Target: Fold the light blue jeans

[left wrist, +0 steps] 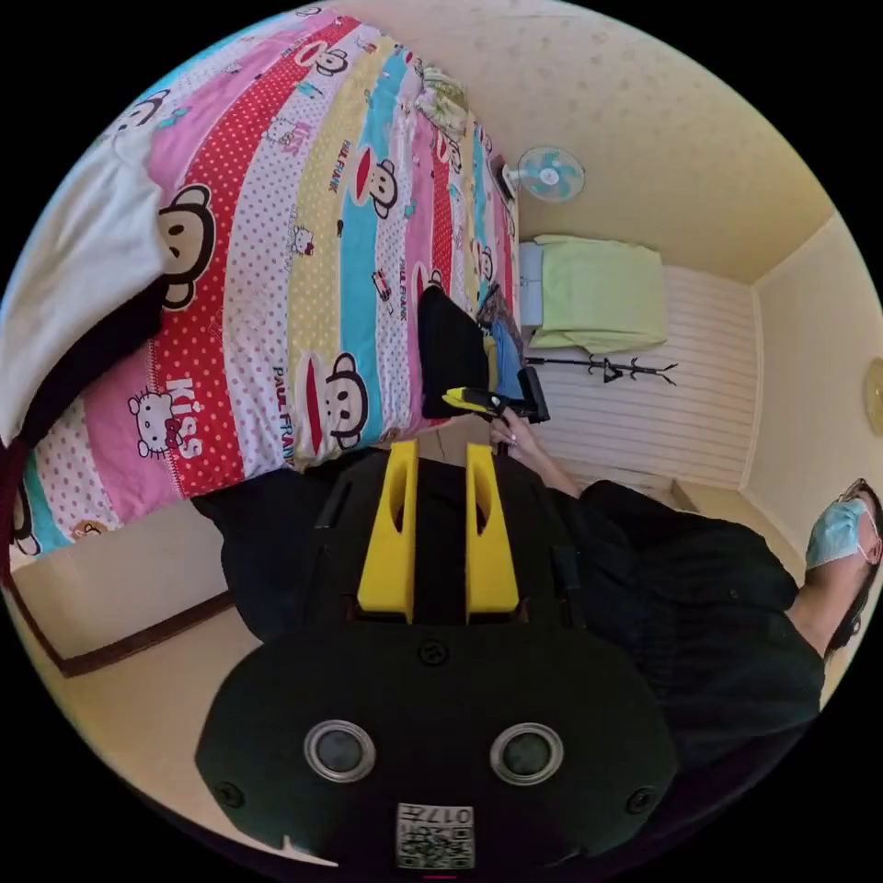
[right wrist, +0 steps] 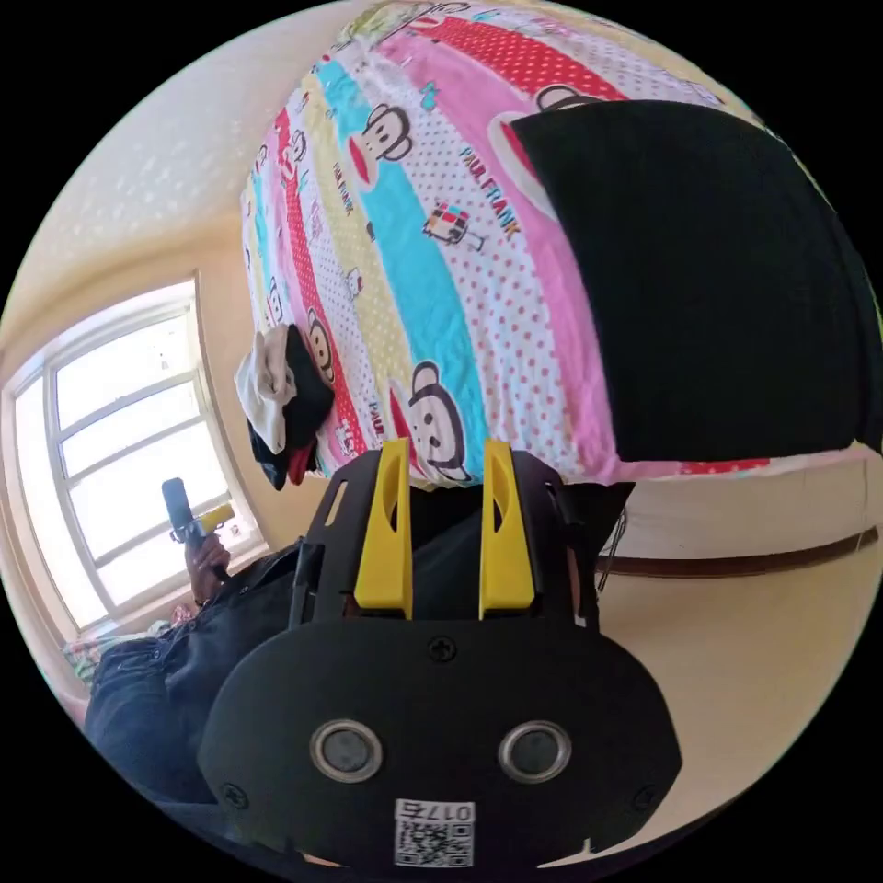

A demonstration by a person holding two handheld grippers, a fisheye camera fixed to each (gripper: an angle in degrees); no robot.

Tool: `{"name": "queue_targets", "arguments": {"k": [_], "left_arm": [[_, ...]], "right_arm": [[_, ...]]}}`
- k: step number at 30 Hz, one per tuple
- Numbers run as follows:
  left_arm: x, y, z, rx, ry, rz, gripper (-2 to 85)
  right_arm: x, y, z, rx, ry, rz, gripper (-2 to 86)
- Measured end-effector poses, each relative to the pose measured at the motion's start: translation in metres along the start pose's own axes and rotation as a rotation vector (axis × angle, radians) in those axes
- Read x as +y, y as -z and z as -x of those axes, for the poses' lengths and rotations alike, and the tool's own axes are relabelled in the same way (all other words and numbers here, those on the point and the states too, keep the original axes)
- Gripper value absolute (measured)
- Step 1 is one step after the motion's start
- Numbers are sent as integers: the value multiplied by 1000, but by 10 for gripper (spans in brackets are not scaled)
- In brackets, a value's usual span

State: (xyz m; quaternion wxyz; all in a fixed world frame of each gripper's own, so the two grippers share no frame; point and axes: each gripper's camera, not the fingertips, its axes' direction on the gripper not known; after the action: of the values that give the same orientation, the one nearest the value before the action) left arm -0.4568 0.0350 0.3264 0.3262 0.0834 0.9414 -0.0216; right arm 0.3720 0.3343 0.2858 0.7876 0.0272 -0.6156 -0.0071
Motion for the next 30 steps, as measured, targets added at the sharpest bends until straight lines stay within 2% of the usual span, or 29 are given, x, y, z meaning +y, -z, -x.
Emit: {"name": "queue_targets", "arguments": {"k": [2, 6, 10, 15, 17, 20, 21, 23, 24, 26, 27, 29, 30], "left_arm": [[-19, -43, -7, 2, 32, 115, 100], [-50, -134, -28, -107, 98, 328, 140], [-65, -194, -61, -159, 58, 407, 150], [-71, -239, -88, -99, 31, 333, 130], [-70, -248, -84, -80, 54, 317, 128], [-62, -254, -71, -63, 118, 278, 127], [-57, -250, -67, -55, 131, 236, 127], [-46, -242, -61, -45, 151, 161, 126], [-39, -236, -54, -42, 171, 111, 125], [-29, -228, -42, -35, 211, 39, 124], [-24, -224, -35, -25, 234, -4, 124], [-21, -219, -30, -4, 241, -60, 124], [-20, -217, -30, 5, 236, -96, 124]], "right_arm": [[35, 57, -55, 30, -99, -185, 121], [77, 136, -115, 214, -244, -412, 125], [93, 204, -153, 306, -288, -605, 128], [59, 217, -182, 286, -276, -637, 127], [27, 183, -208, 262, -345, -512, 117], [40, 174, -206, 160, -430, -548, 63], [46, 176, -198, 129, -402, -573, 48], [69, 185, -153, -102, -136, -706, 34], [70, 186, -143, -172, -74, -706, 32], [64, 193, -84, -397, 214, -711, 23], [62, 195, -66, -445, 292, -704, 22], [52, 199, 17, -633, 585, -635, 16], [51, 199, 38, -682, 653, -610, 14]]}}
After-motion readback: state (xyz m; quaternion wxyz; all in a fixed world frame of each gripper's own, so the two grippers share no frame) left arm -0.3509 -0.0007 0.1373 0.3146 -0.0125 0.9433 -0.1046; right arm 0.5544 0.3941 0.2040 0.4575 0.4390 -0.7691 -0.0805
